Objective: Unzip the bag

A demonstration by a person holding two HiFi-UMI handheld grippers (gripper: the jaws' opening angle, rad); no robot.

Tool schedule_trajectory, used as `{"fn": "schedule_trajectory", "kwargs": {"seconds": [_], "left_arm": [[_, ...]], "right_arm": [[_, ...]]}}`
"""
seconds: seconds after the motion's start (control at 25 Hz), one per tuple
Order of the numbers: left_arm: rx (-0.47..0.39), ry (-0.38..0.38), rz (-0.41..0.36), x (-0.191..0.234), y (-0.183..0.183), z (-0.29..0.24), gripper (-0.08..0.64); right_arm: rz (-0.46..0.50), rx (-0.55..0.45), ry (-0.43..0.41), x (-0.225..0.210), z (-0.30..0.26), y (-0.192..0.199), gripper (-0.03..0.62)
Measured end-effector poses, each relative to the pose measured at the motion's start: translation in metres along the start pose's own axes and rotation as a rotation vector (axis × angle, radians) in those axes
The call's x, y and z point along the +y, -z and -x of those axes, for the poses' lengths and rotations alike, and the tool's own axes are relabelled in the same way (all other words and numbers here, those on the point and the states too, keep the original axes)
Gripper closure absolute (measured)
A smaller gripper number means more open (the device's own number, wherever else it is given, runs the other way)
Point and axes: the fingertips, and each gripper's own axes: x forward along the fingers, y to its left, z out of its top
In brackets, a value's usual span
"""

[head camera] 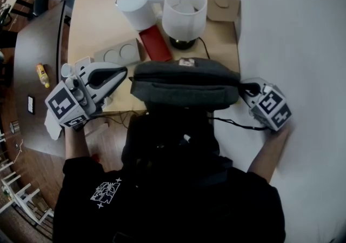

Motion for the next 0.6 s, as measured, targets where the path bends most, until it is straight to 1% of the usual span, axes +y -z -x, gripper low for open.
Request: {"fn": "schedule_trajectory", "kwargs": {"seconds": [0.2,0.36,0.48,0.6], "left_arm": [[-0.066,-0.019,0.012,0.003,-0.012,0.003,0.565],[-0.091,-0.032,0.009,0.006,-0.017,0.003,0.565],[-0.093,-0.035,0.012,0.007,-0.015,0.002,0.565],[-0.104,-0.039,0.013,0.008,-0.017,0.002,0.565]], "right_arm": [[0.028,-0.018,0.069,-0.005,0.014,-0.002,0.57],[0.011,-0.066,0.074,-0.001,0.027,-0.007,0.563],[0.027,-0.16,0.079,0.001,0.042,-0.019,0.523],[0.038,-0.295,0.084,0.003,0.064,-0.04,0.512]]}}
